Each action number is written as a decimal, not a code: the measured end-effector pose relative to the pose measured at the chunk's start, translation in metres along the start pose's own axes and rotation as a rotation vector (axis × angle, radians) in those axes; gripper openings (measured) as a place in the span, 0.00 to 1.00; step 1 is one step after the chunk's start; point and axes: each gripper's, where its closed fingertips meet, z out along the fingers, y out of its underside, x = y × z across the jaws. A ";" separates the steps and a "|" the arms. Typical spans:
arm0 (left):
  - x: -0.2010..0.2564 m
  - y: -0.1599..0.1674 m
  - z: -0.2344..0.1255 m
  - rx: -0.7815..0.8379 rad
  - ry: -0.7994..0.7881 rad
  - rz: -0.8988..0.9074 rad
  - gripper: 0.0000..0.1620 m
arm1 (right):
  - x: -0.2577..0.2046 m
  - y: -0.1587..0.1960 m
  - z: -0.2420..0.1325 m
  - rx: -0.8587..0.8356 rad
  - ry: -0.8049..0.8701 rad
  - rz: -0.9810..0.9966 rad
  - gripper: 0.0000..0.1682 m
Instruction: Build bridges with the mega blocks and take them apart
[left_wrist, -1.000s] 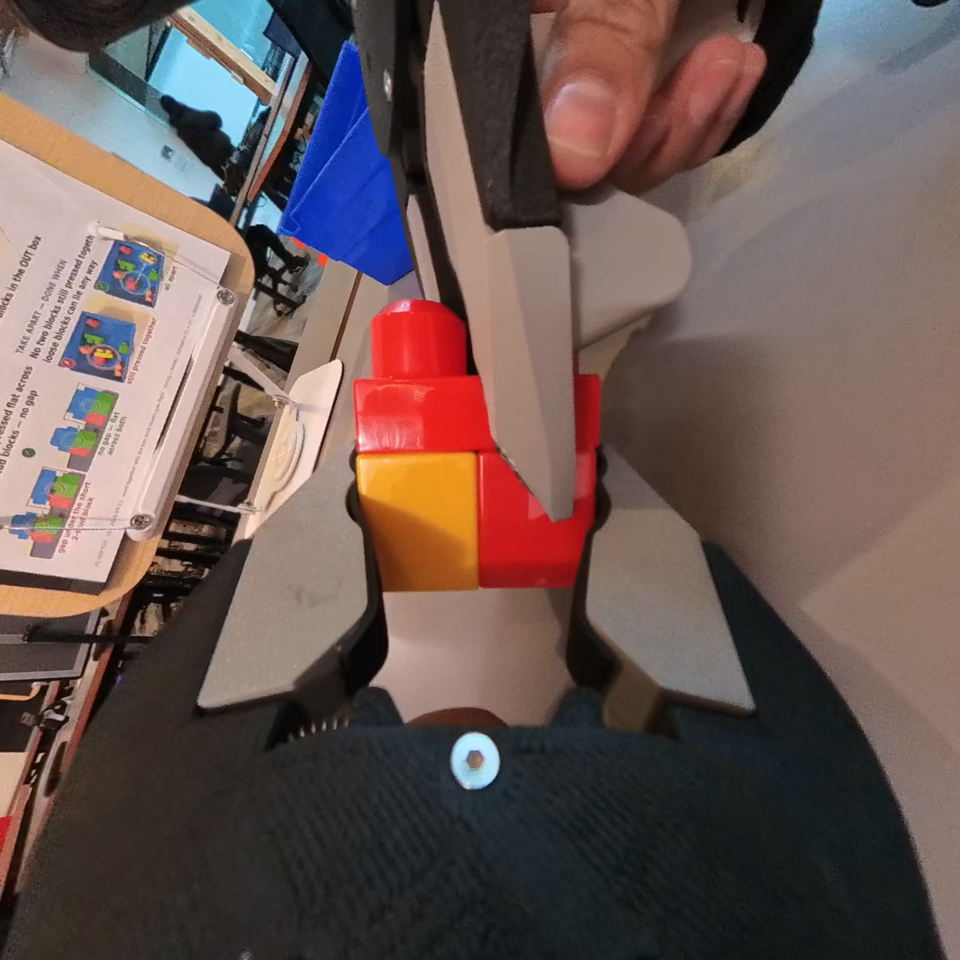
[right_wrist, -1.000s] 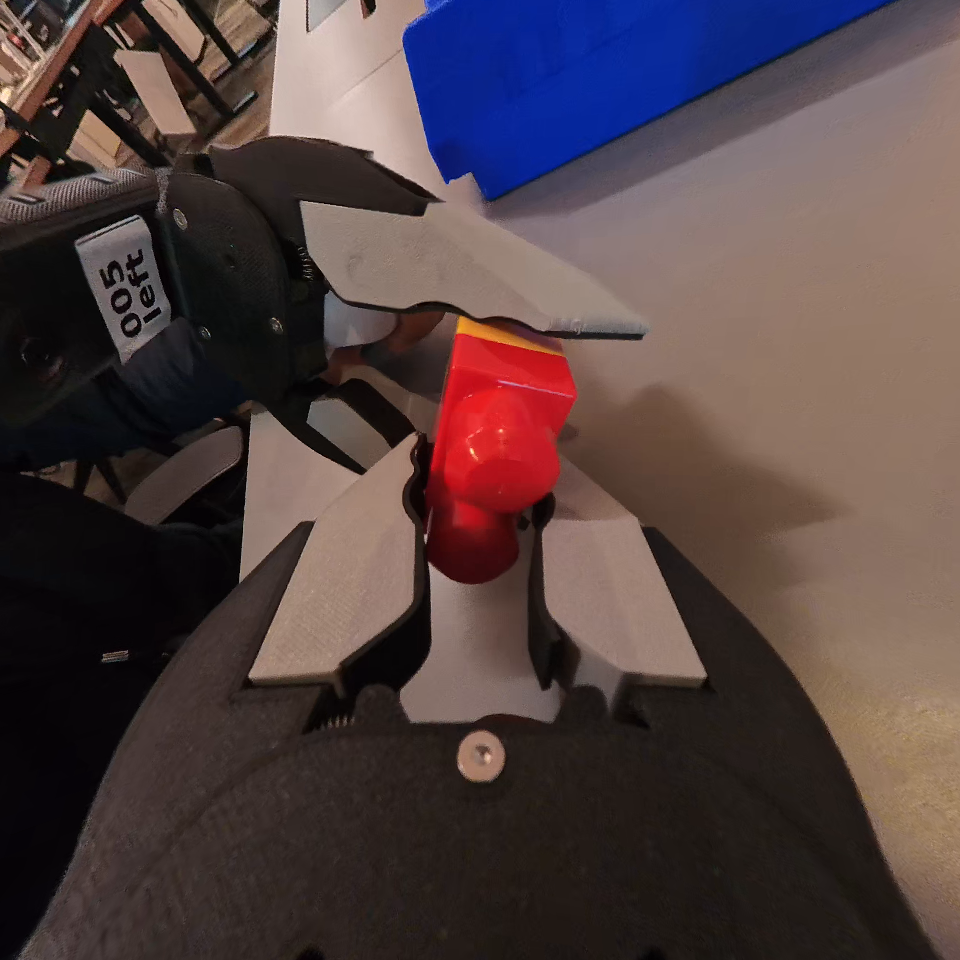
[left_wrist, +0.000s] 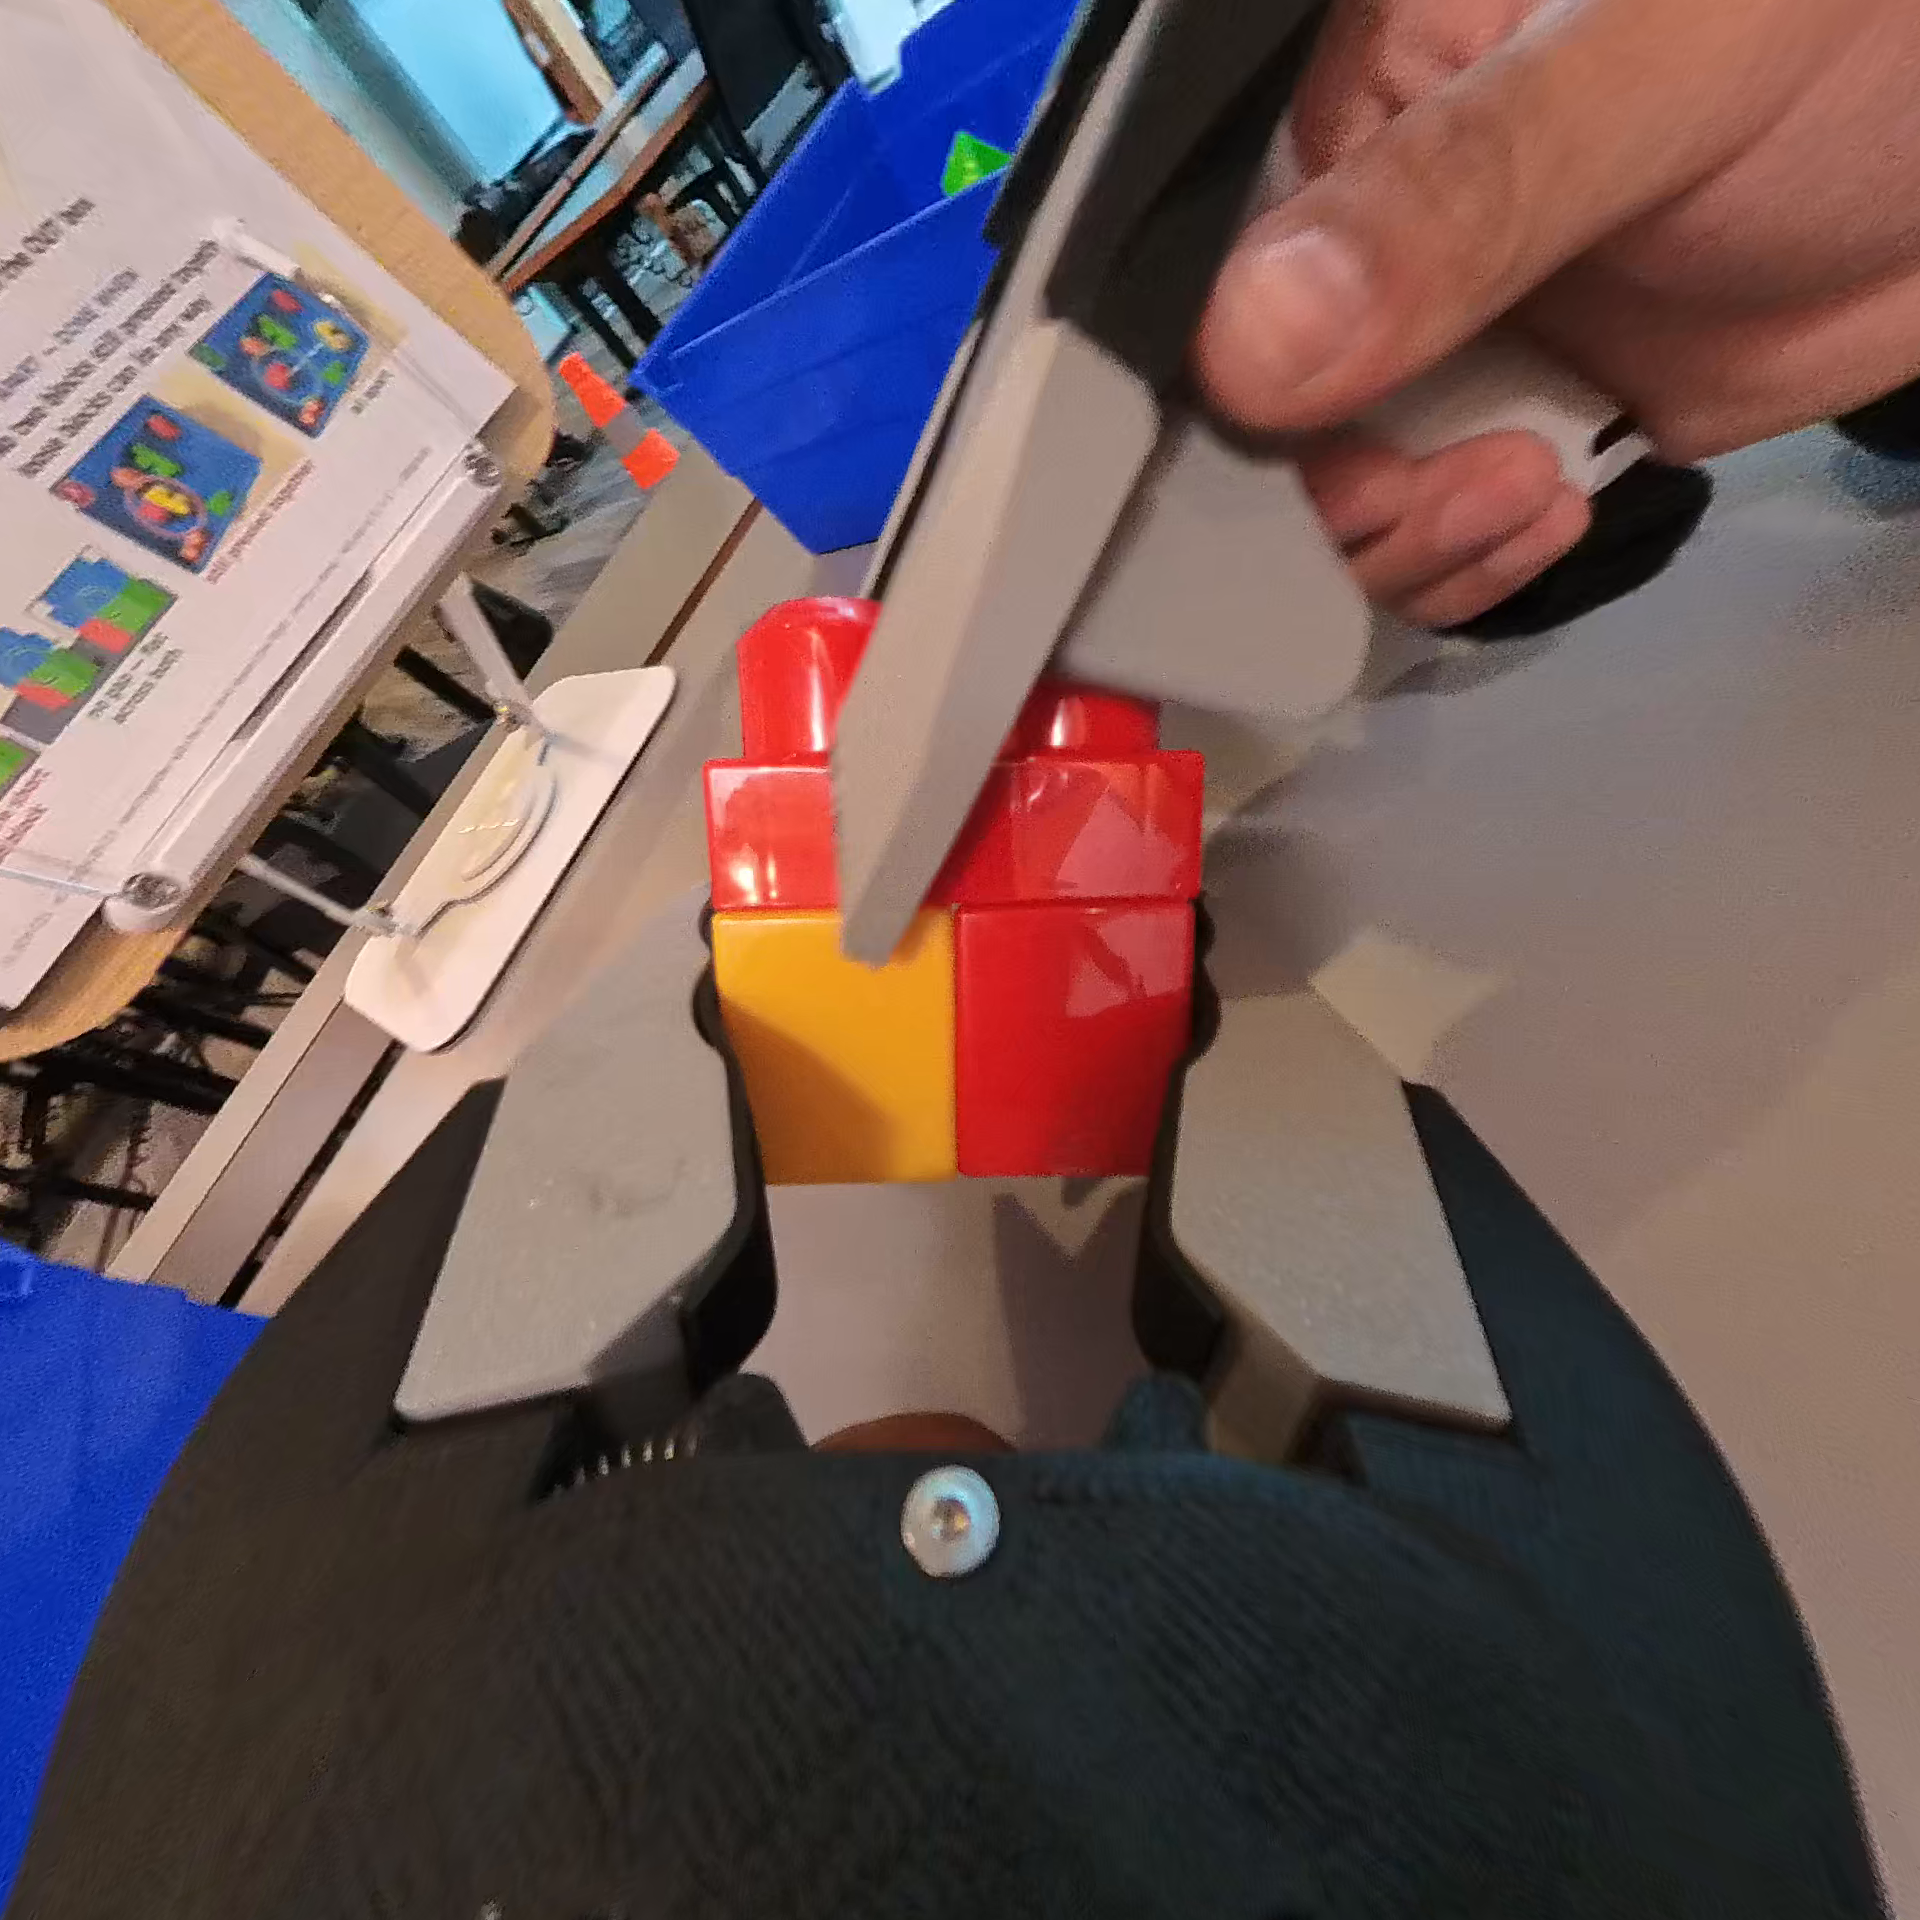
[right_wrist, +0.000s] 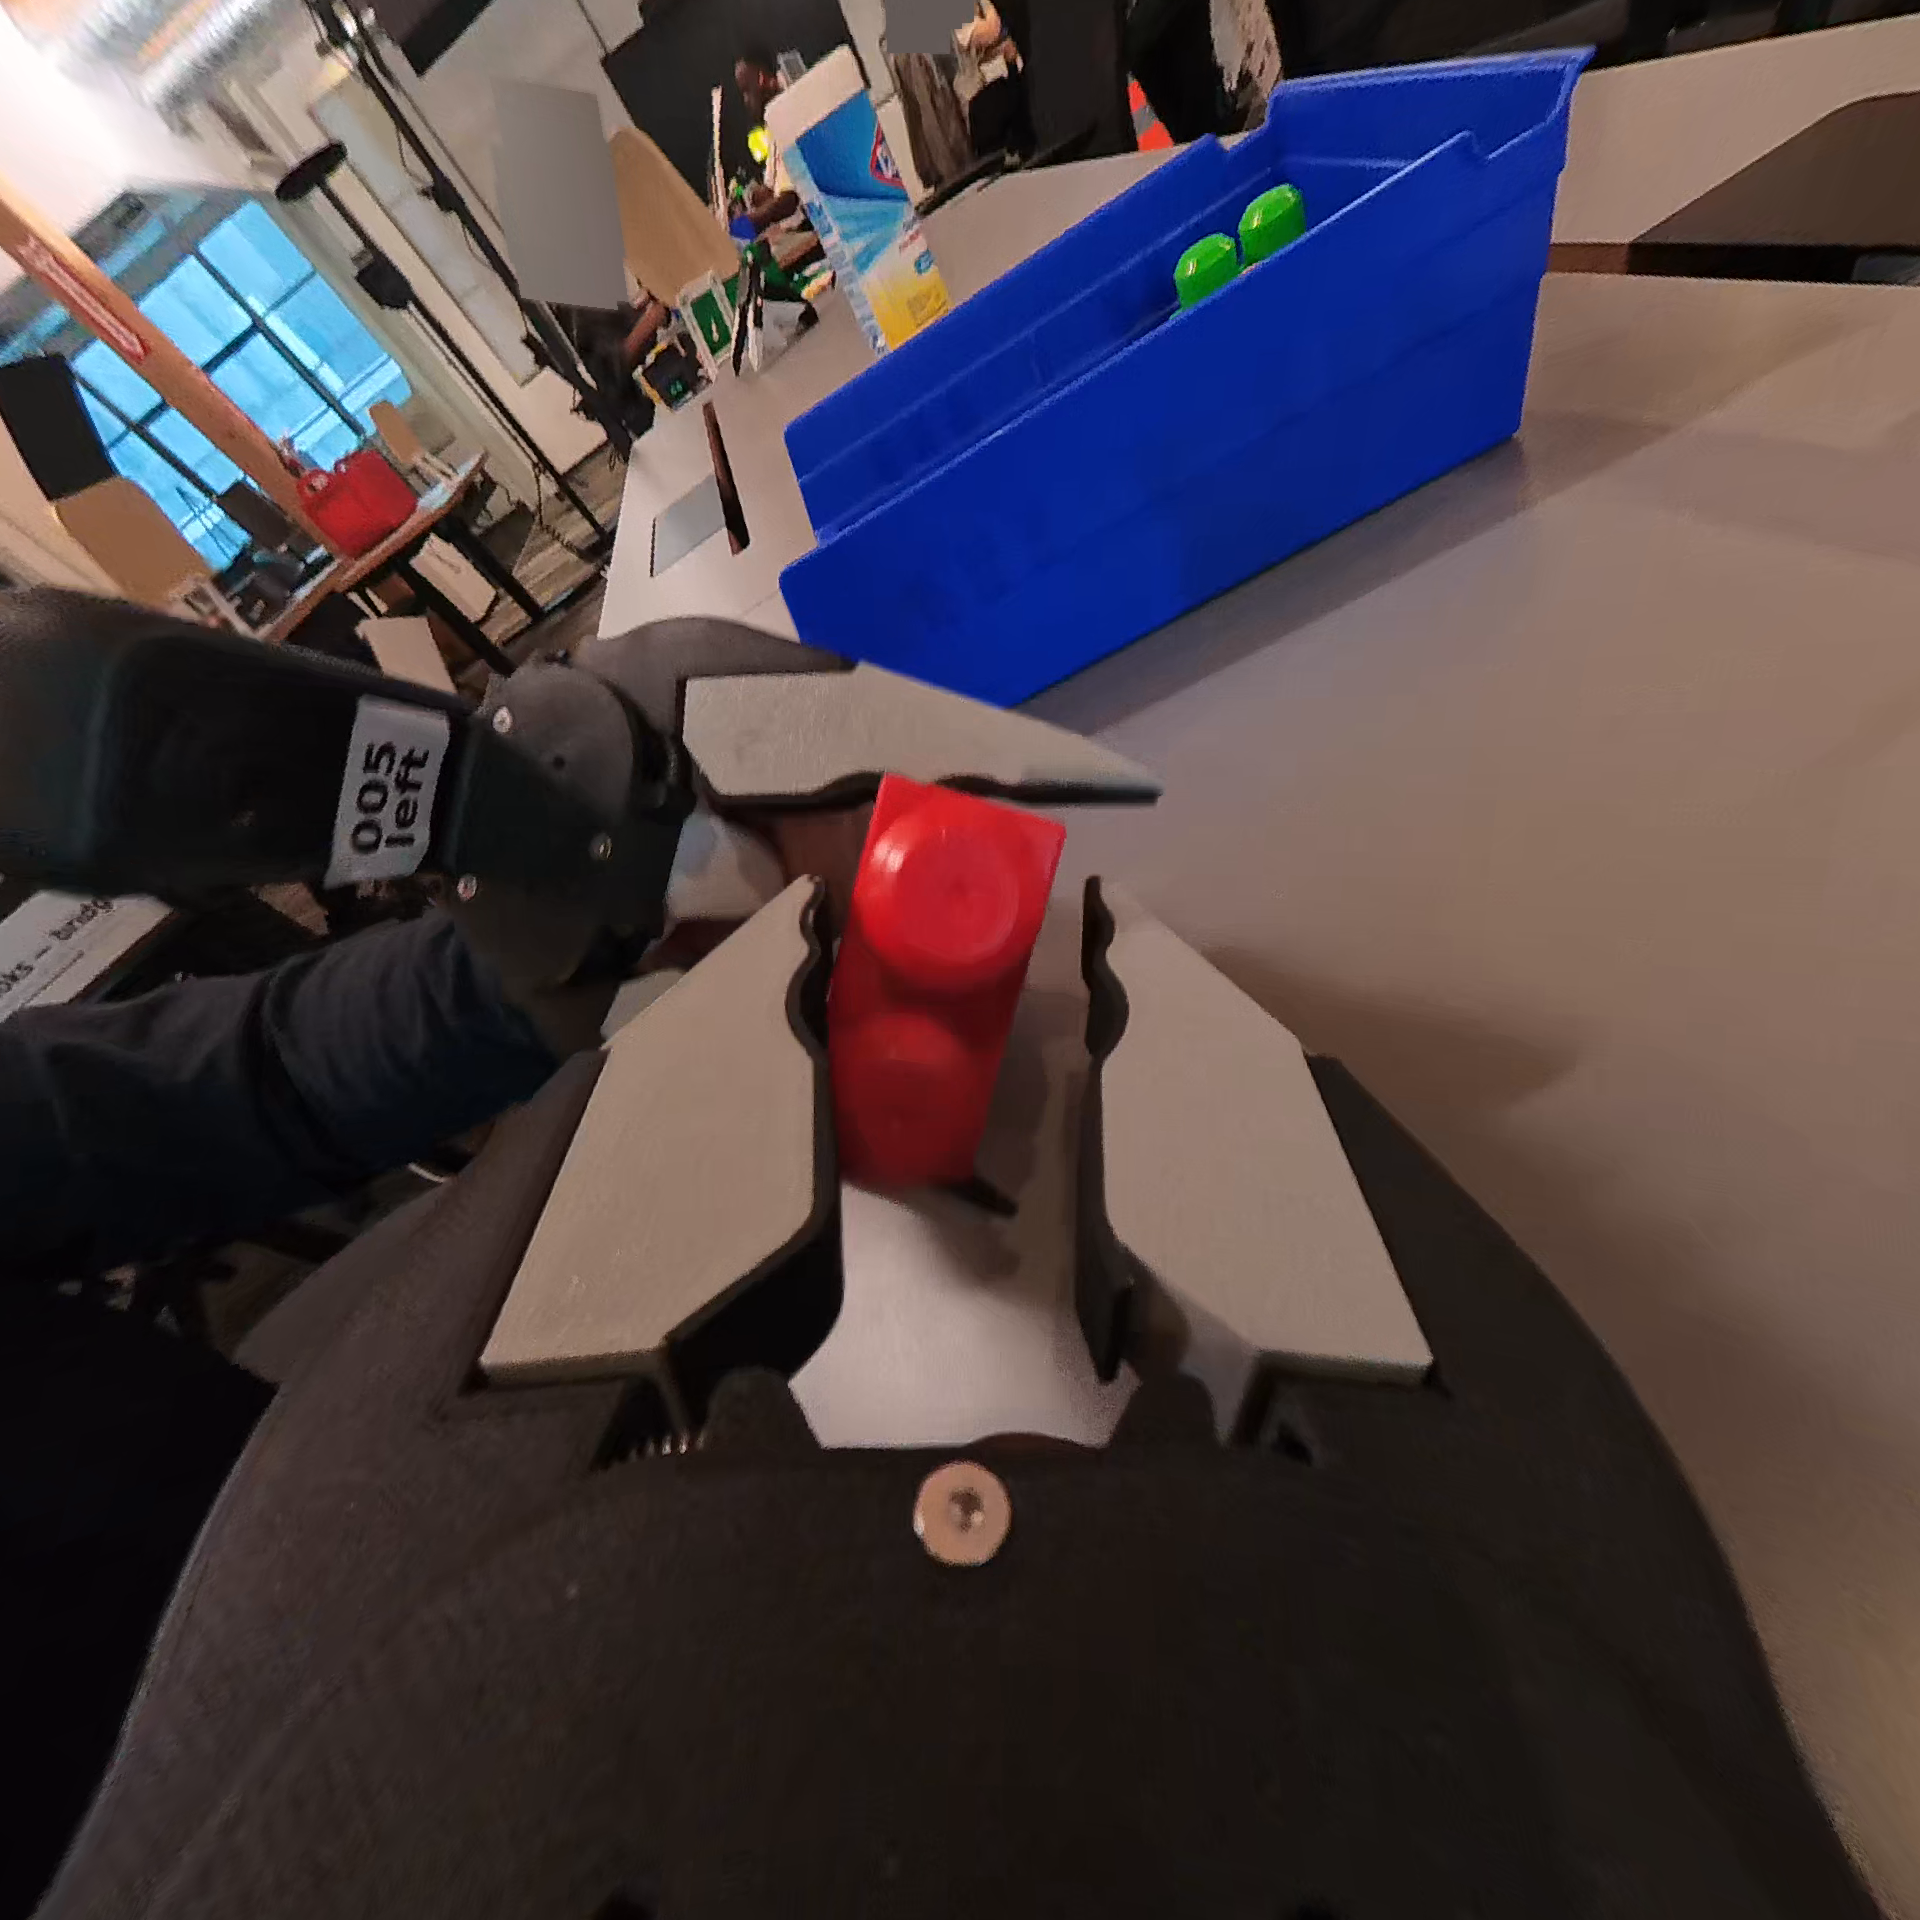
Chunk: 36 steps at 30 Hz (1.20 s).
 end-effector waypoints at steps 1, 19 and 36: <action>0.004 0.000 0.002 -0.005 0.009 0.010 0.52 | 0.000 0.000 0.003 0.012 0.005 0.005 0.27; 0.001 0.006 0.011 -0.071 -0.037 -0.064 0.52 | 0.012 -0.010 0.007 0.160 0.109 0.110 0.20; 0.001 0.013 0.016 -0.110 -0.025 -0.128 0.52 | 0.020 -0.010 0.007 0.149 0.300 -0.050 0.20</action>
